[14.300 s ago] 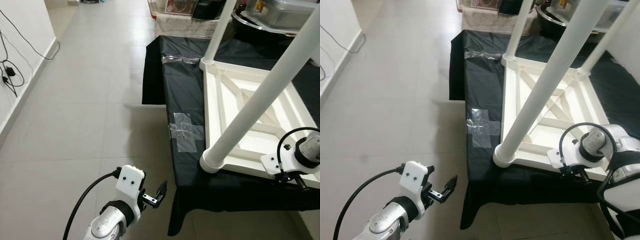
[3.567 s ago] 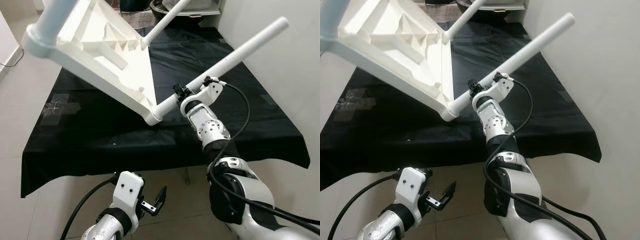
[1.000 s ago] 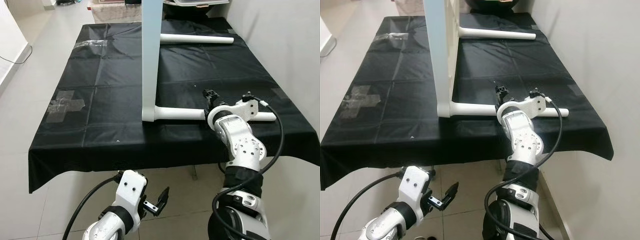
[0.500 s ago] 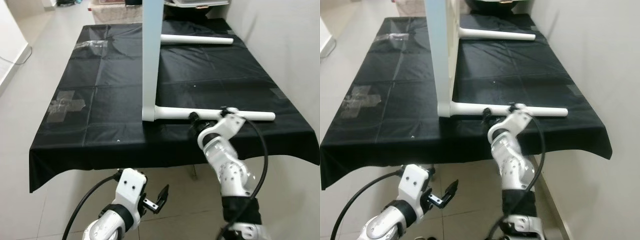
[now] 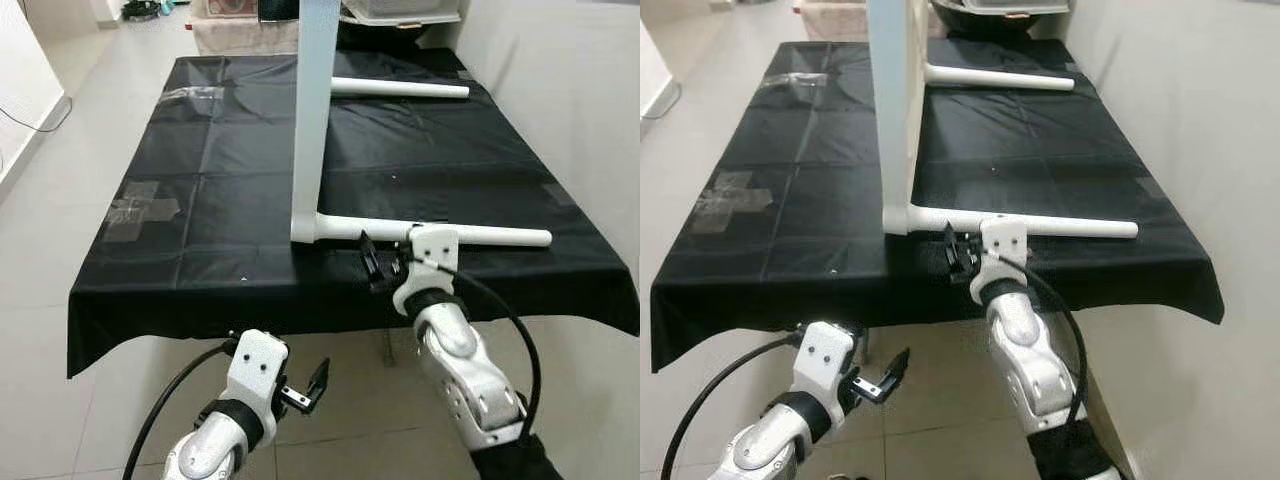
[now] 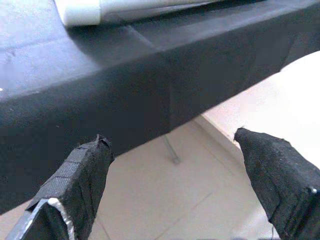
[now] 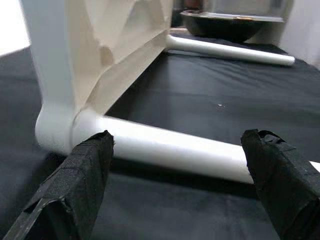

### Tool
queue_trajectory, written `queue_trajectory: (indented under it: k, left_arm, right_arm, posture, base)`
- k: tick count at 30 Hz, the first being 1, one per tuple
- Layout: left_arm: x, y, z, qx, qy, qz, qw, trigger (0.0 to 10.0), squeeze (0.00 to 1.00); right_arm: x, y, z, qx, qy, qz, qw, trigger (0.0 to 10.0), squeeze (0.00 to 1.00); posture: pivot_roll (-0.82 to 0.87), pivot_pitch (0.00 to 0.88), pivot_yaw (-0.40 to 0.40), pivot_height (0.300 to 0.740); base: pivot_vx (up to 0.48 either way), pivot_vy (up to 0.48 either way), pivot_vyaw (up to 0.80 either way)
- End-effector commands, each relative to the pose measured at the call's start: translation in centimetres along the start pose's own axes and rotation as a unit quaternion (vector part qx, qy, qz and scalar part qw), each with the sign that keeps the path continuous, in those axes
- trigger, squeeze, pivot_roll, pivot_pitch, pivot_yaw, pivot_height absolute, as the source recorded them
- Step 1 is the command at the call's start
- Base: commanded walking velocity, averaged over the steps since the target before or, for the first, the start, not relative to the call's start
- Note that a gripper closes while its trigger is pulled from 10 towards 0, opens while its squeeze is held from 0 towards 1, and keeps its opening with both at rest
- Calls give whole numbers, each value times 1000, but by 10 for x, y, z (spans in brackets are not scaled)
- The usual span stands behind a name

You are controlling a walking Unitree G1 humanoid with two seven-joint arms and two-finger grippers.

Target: Building children table

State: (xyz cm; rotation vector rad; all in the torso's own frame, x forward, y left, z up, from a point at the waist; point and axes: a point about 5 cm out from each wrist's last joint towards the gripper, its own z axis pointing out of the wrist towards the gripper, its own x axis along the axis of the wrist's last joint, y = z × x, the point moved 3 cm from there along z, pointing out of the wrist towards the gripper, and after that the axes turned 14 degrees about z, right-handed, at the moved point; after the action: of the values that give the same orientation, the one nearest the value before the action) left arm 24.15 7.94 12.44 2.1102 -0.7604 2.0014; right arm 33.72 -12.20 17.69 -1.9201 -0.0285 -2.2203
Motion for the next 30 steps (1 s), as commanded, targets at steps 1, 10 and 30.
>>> queue_trajectory:
  k: [1,10,30]
  left_arm:
    - [-4,-2,0,13,-4,6,1000,10000,0]
    - [-5,-9,4,33,5,12,999,10000,0]
    - [-9,-12,10,42,10,-2,999,10000,0]
  right_arm:
    - [-5,-2,-5,9,-1,-16,1000,10000,0]
    - [-18,2,-12,8,-6,-20,1000,10000,0]
    - [-30,6,-12,3,-9,-28,1000,10000,0]
  posture:
    - [123,124,-30,740]
    - [117,98,-34,740]
    - [113,81,-38,740]
  base:
    - [0,0,0]
    - [224,-168,0]
    - [373,-202,0]
